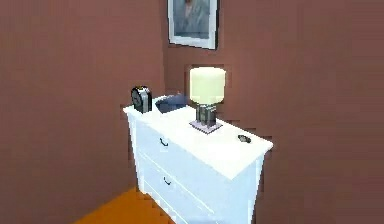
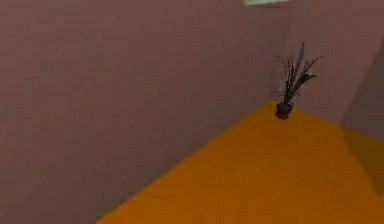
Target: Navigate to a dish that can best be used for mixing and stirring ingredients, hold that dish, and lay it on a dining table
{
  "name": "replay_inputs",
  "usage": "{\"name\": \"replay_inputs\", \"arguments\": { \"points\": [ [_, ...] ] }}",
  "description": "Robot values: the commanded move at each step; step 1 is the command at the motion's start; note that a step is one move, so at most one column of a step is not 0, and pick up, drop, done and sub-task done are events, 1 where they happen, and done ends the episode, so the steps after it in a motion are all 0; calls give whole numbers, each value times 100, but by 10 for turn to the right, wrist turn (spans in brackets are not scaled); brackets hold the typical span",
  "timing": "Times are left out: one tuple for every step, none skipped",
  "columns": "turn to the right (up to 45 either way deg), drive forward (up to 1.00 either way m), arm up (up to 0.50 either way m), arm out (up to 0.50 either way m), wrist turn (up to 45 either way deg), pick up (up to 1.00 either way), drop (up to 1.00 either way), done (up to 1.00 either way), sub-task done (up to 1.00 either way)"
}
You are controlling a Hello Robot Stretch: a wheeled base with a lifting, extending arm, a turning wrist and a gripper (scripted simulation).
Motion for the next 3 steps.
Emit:
{"name": "replay_inputs", "arguments": {
  "points": [
    [0,25,0,0,0,0,0,0,0],
    [-450,0,0,0,0,0,0,0,0],
    [-450,0,0,0,0,0,0,0,0]
  ]
}}
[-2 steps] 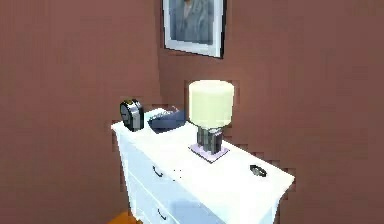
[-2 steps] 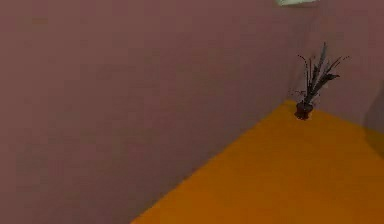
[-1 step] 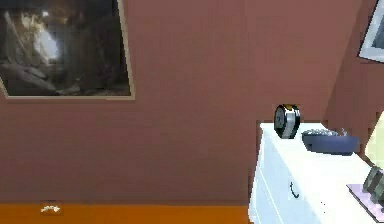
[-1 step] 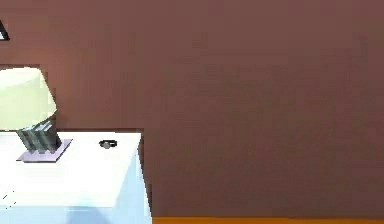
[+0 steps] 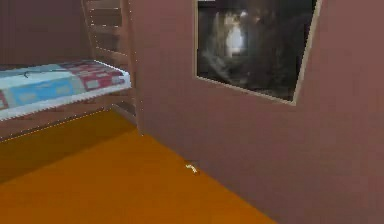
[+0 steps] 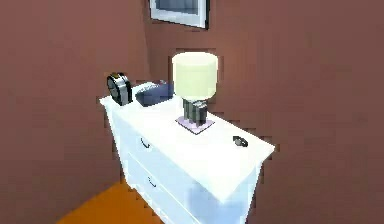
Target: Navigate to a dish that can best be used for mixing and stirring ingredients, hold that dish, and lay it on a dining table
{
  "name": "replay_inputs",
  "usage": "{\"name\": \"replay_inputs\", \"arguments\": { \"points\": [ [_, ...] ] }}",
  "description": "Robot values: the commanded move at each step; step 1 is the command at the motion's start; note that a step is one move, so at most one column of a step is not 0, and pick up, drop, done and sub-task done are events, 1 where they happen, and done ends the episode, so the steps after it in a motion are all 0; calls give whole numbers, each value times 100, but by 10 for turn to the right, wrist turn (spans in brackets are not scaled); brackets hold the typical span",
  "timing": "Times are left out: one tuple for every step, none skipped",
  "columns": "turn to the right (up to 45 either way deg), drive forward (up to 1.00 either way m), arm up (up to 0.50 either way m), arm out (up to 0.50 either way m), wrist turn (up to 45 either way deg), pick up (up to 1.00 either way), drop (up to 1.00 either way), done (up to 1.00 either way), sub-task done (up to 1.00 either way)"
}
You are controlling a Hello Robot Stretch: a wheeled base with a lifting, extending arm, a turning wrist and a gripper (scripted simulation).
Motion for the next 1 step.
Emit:
{"name": "replay_inputs", "arguments": {
  "points": [
    [450,0,0,0,0,0,0,0,0]
  ]
}}
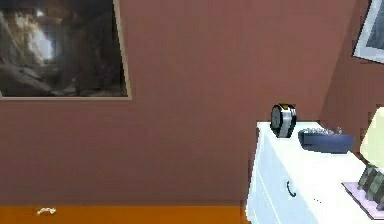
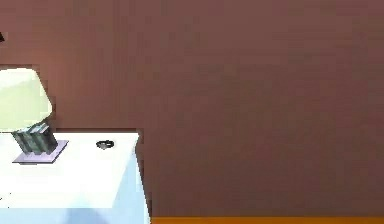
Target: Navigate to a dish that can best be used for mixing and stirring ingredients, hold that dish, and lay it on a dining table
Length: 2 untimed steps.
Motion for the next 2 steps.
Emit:
{"name": "replay_inputs", "arguments": {
  "points": [
    [150,0,0,0,0,0,0,0,0],
    [0,50,0,0,0,0,0,0,0]
  ]
}}
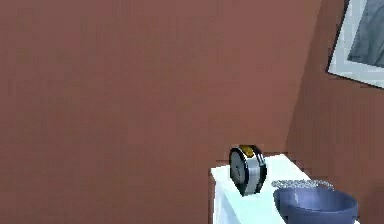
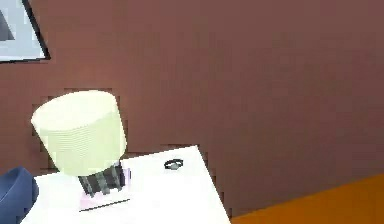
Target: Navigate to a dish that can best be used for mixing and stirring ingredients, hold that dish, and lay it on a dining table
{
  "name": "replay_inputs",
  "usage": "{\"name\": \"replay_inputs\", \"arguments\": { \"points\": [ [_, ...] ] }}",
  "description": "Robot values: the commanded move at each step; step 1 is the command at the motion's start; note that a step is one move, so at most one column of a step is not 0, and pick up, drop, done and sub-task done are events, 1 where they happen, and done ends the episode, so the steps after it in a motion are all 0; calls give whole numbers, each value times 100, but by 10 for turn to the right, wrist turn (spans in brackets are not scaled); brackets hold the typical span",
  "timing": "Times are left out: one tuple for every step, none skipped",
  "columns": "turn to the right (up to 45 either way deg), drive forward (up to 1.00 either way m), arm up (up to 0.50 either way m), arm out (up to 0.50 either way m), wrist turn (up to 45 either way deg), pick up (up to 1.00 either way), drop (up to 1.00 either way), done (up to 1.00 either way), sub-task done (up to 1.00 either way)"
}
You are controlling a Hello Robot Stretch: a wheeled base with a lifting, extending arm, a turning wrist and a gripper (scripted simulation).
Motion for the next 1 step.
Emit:
{"name": "replay_inputs", "arguments": {
  "points": [
    [-420,0,0,0,0,0,0,0,0]
  ]
}}
